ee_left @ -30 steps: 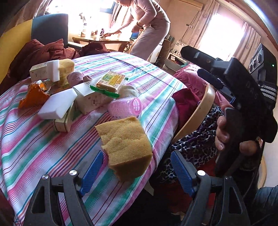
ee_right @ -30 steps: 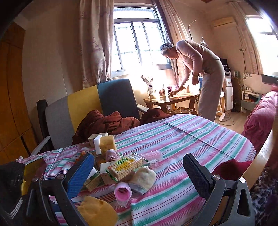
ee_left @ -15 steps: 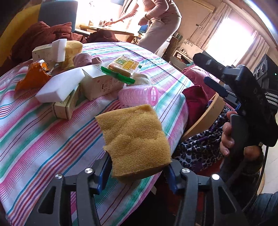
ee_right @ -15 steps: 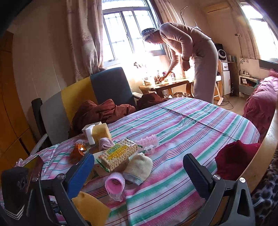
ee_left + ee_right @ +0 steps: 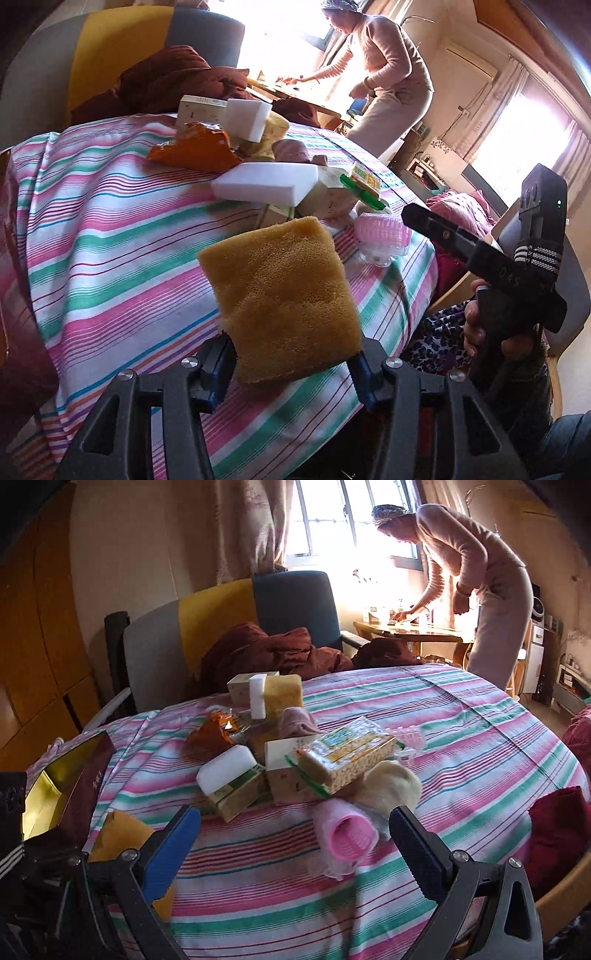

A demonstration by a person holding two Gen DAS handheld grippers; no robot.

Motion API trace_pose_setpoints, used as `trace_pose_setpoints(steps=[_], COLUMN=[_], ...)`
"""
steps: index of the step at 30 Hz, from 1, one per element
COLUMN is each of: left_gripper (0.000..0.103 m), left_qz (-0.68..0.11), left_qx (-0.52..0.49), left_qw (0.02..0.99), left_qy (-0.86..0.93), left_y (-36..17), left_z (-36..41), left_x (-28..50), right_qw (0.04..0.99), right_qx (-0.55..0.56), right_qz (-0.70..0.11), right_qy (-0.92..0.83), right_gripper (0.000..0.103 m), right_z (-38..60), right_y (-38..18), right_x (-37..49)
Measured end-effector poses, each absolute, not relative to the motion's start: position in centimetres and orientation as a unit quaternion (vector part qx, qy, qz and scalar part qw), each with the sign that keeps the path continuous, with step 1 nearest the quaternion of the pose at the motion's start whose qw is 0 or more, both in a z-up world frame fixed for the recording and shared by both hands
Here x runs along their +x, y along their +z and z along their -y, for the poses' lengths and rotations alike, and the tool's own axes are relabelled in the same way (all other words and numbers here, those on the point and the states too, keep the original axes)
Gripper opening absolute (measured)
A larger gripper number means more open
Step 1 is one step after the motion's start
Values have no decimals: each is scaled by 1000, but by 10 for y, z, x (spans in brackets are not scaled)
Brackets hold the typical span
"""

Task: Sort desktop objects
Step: 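Grasp the white eraser block with the right tool while the left tool holds the sponge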

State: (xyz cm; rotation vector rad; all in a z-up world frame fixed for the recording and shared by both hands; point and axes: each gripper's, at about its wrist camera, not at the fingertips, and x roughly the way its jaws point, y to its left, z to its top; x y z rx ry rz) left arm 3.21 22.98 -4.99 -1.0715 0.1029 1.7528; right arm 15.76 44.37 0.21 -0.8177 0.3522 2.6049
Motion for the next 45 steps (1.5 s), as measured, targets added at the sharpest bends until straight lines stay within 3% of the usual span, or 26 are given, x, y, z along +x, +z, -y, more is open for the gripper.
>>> trace_pose_setpoints(steps=[13,18,26,31,37,41,45], left_gripper=[62,64,66,66,66,66,67], left_qz=[-45,-32,-24,-36,-35,-32,-34], left_qx=[-418,-422,-425,-422,-423,-425,-427], left_qw=[510,508,500,500,497,499,499], left_qy=[751,750,754,755,756,755,753], left_y=[-53,-57,-59,-59,-61,-64,-66], left_z=[-207,-199,-189,-186,-177,-172,-169], left_x=[36,32,30,35,36,37,40], right_qw=[113,105,71,45,48,48,44], right_qx=[-320,-315,-330,-388,-425,-414,-400], right_qz=[-161,-139,-35,10,66,50,25], right_qy=[927,933,941,921,902,908,915], right_gripper=[102,102,102,94,64,42,39], right_z=[-433,-429,-417,-418,-411,-406,-401], right_y=[-8,0,14,-3,-19,-17,-17], right_x=[122,103,52,17,10,28,49])
